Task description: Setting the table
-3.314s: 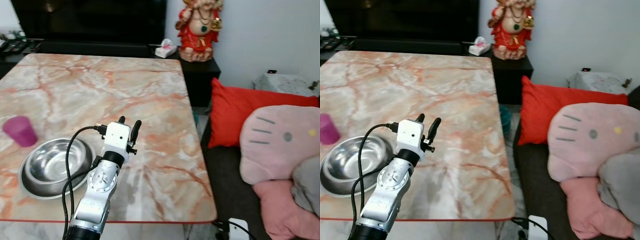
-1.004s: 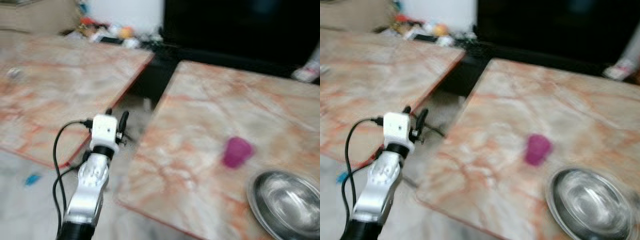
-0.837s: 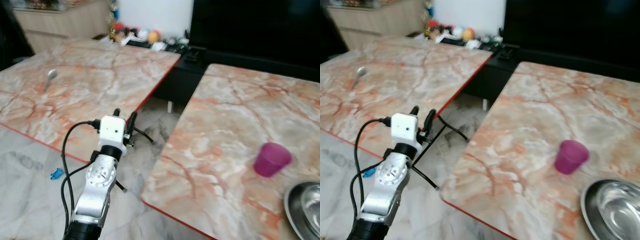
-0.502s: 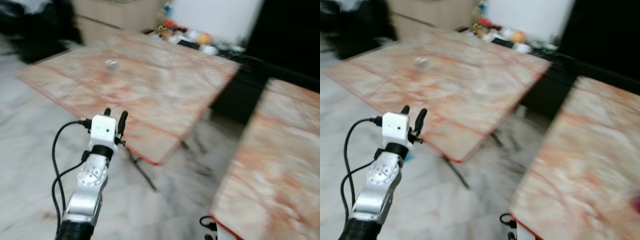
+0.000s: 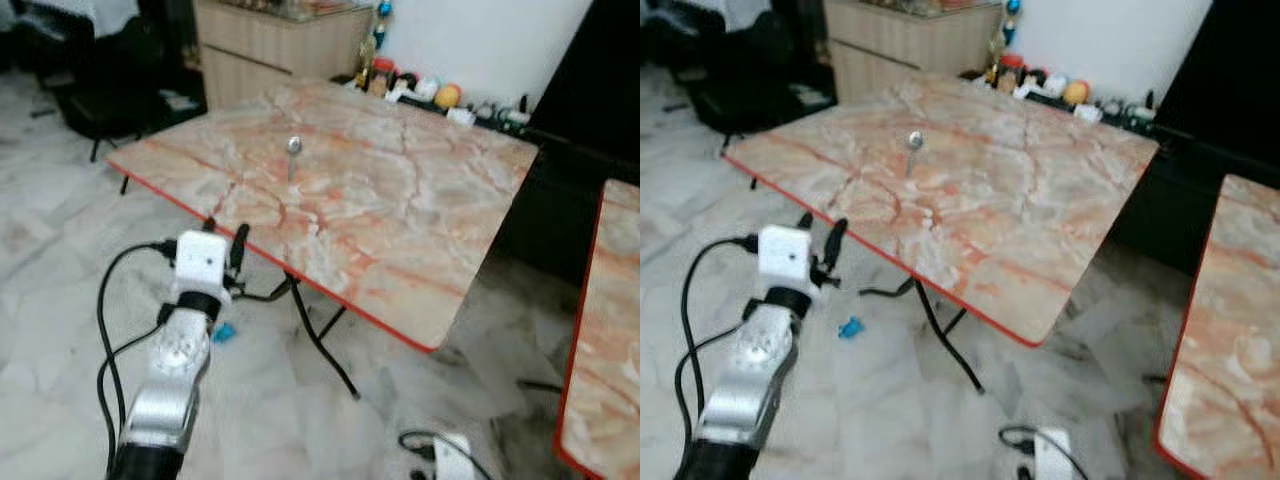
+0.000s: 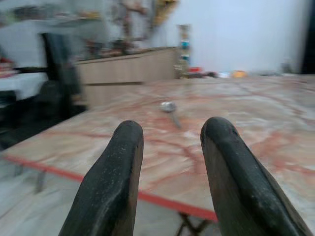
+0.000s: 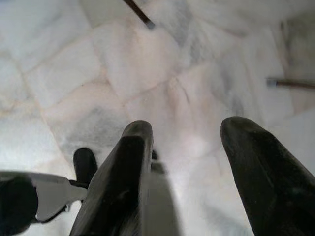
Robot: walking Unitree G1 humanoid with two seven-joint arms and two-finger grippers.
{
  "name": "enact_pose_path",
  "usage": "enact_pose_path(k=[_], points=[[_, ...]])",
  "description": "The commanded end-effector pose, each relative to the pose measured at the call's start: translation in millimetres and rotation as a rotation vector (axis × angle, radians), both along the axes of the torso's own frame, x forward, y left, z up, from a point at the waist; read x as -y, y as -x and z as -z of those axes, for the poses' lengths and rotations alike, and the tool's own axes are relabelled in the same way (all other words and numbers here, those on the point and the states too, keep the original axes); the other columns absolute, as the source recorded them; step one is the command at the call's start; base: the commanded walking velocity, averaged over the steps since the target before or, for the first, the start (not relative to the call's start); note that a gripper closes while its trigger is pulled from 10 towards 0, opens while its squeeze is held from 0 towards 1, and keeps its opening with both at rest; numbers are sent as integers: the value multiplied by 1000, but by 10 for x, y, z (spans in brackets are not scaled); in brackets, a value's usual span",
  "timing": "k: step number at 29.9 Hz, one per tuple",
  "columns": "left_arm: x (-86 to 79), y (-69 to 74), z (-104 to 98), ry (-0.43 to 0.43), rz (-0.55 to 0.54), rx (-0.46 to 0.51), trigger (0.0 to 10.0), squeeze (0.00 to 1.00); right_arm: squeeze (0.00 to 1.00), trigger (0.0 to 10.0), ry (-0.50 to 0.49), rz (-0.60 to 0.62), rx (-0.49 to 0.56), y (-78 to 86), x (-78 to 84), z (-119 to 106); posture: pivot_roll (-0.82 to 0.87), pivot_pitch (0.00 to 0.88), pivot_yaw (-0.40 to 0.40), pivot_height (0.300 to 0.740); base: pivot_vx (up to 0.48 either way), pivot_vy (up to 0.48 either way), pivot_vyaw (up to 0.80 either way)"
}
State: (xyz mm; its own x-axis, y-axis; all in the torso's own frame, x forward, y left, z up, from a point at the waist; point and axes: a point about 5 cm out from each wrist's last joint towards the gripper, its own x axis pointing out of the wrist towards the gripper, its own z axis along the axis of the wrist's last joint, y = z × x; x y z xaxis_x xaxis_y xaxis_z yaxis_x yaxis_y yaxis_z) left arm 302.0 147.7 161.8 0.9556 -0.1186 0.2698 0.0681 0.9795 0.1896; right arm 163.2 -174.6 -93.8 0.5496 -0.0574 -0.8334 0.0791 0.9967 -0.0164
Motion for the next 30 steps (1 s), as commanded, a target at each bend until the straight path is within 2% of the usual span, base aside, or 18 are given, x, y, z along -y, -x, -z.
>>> enact_pose_path(k=[1, 9, 30], points=[[120, -9, -30, -8, 39, 10, 10000, 0, 0, 10000, 19, 29, -24, 81, 123, 21, 104, 0, -67, 740, 0, 480, -775], [73, -22, -29, -3, 27, 5, 10000, 0, 0, 10000, 18, 31, -19, 77, 123, 19, 106, 0, -68, 740, 0, 480, -770], [69, -28, -31, -5, 27, 4, 10000, 0, 0, 10000, 20, 42, 4, 66, 119, 10, 111, 0, -66, 740, 0, 480, 0]])
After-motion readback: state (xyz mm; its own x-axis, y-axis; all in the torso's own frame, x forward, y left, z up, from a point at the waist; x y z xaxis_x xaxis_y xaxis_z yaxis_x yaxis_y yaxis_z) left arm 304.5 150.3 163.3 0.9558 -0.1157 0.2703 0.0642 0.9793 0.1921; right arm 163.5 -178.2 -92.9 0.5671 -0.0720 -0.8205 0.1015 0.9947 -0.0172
